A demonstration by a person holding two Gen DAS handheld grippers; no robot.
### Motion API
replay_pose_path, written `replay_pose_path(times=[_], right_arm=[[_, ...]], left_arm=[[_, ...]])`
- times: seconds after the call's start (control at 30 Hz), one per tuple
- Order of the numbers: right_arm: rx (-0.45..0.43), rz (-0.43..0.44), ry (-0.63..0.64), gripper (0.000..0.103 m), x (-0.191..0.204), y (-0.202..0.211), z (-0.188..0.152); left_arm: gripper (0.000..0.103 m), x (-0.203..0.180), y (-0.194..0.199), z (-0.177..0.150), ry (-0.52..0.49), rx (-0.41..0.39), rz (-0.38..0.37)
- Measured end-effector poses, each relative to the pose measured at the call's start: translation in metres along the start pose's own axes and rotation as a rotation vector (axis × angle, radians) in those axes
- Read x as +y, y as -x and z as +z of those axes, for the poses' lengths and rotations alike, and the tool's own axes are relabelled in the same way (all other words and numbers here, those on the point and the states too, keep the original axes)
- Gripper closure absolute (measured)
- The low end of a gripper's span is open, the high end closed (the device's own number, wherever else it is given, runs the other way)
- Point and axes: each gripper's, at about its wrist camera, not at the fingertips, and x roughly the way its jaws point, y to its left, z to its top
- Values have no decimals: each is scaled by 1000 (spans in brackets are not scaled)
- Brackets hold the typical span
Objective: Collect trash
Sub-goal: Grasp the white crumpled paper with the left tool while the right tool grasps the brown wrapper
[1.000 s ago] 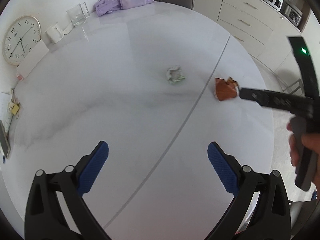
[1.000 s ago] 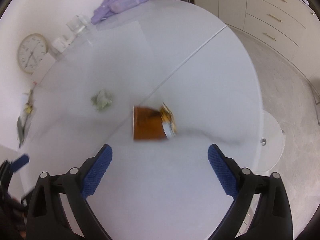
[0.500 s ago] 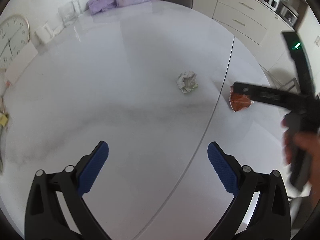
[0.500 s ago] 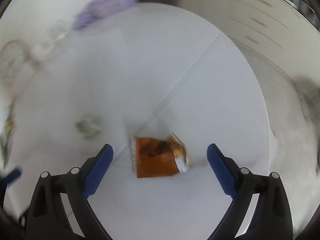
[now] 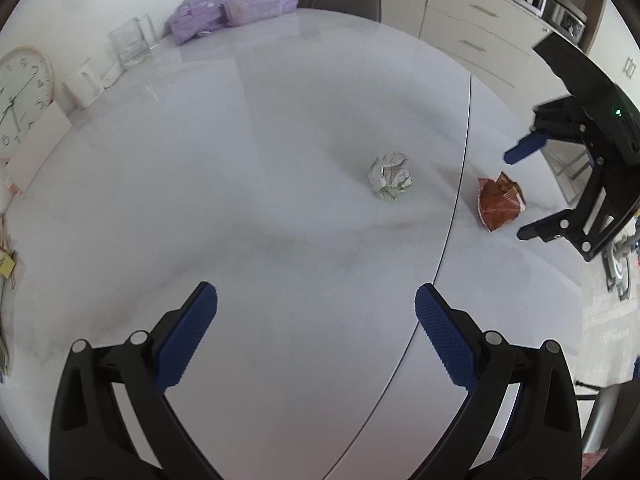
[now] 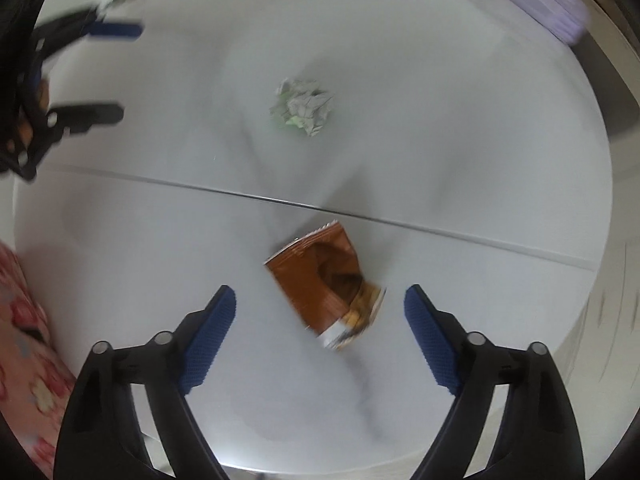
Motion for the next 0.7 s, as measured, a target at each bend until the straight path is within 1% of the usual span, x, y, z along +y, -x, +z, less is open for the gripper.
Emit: replay_pose_path(times=[0.07, 0.1, 0.17, 0.2, 0.23, 0.27, 0.3, 0.33, 0.4, 0.5, 0.57, 0.6, 0.67, 0.7], right_arm=[[26, 20, 47, 30, -2, -10, 2], [40, 21, 71, 36, -3, -14, 2], [31, 5, 115, 37, -3, -15, 1], [24, 6, 115, 41, -5, -13, 1], [15, -2, 113, 50, -6, -11, 0], [8, 3, 108, 53, -9, -10, 0], [1, 11, 88, 63, -9, -8, -2], [-12, -3, 66, 72, -5, -5, -5], [-27, -6, 18, 72, -8, -2, -9], [-74, -10, -77, 73, -12, 7, -18], [-138, 19, -194, 73, -21, 19, -27], [-170, 32, -253, 72, -24, 25, -32], [-240, 54, -368, 72, -29, 40, -46], [-262, 53, -406, 72, -29, 45, -51]], left_arm=[[8, -1, -6, 6, -8, 11, -12], [8, -2, -8, 10, -16, 11, -26], [8, -4, -11, 18, -28, 6, -56], [8, -5, -12, 22, -33, 4, -68], [8, -6, -13, 25, -36, 3, -83], [8, -7, -16, 31, -40, 0, -97], [8, -8, -18, 36, -41, -5, -105], [8, -9, -21, 40, -42, -8, -114], [9, -13, -27, 49, -49, -14, -123], [18, -24, -43, 64, -83, -13, -137], [31, -32, -58, 74, -95, 5, -123], [34, -34, -64, 77, -94, 14, -123], [46, -38, -77, 83, -82, 39, -119], [48, -39, -81, 84, -76, 47, -121]])
